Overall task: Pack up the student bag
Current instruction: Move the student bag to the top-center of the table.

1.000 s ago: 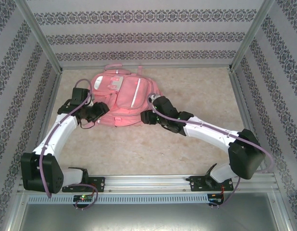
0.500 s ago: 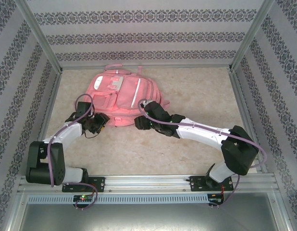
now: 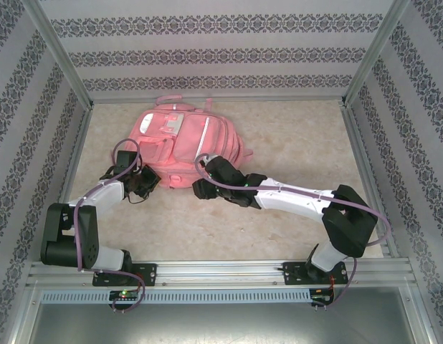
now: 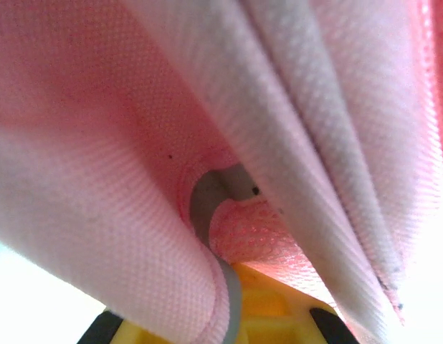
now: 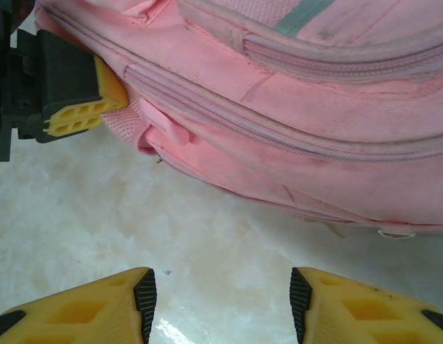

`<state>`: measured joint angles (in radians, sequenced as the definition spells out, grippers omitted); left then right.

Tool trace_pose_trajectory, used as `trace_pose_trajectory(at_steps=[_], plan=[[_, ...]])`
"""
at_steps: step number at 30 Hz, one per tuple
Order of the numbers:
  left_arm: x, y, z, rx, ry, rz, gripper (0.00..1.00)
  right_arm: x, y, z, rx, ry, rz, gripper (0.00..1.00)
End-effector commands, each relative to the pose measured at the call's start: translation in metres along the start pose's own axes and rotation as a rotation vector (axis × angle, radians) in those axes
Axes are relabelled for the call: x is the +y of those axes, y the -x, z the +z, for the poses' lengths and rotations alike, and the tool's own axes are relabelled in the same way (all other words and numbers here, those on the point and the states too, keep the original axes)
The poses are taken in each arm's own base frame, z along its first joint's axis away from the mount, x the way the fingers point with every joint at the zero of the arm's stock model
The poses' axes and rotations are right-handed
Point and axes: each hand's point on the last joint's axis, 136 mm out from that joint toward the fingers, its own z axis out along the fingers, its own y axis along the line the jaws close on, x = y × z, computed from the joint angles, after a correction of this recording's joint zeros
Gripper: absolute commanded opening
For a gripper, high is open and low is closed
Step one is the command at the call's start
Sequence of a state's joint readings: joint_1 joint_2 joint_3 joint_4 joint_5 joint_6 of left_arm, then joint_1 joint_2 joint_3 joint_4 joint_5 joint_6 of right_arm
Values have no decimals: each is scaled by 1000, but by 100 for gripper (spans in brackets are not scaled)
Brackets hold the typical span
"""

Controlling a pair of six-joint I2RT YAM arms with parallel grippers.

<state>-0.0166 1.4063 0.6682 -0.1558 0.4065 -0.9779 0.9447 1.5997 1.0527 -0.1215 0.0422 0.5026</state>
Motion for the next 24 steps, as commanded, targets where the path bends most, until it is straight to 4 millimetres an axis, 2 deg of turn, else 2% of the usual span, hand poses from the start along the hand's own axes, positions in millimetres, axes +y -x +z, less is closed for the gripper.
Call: trace_pose_trajectory(at_steps=[1, 4, 9, 13, 19, 24], plan=[[-29, 23, -11, -99, -86, -33, 0, 7, 10, 3, -33, -10, -2, 53], [-38, 25, -10, -129, -110, -43, 0, 10, 7, 10, -27, -14, -16, 53], [-48, 31, 2, -170, -116, -43, 0, 14, 0, 24, -15, -19, -18, 52], [-54, 43, 12, -190, -106, -33, 0, 7, -2, 37, -10, -61, -23, 51], [-64, 49, 30, -164, -99, -13, 0, -29, 6, 57, 0, -142, 7, 49], [-58, 41, 39, -141, -72, -7, 0, -62, 18, 77, 32, -179, 21, 49]])
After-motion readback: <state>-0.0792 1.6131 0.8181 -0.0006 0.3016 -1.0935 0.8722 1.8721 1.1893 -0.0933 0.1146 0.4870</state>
